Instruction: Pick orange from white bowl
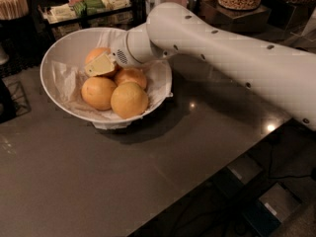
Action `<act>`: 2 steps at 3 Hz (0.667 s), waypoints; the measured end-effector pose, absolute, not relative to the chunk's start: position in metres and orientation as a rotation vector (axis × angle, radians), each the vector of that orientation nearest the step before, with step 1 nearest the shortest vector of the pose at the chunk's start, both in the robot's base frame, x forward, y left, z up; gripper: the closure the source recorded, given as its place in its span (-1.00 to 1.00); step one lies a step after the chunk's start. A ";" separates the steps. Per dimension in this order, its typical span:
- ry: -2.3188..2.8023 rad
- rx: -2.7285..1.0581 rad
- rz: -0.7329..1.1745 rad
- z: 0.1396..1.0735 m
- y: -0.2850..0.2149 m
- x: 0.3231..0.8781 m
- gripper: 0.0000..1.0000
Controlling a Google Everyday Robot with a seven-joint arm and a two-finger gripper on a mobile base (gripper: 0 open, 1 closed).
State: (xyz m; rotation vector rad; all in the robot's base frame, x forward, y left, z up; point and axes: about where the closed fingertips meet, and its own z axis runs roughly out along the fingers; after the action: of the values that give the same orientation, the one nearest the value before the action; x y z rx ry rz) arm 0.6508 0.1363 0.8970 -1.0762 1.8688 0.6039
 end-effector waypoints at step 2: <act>1.823 -1.085 0.642 0.911 0.140 0.643 1.00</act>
Offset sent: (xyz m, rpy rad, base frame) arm -0.0082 0.0041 0.0189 0.0583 -0.0123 0.0526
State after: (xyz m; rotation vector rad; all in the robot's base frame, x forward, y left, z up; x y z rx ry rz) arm 0.6428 0.1403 0.9112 -1.0851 1.8230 0.6423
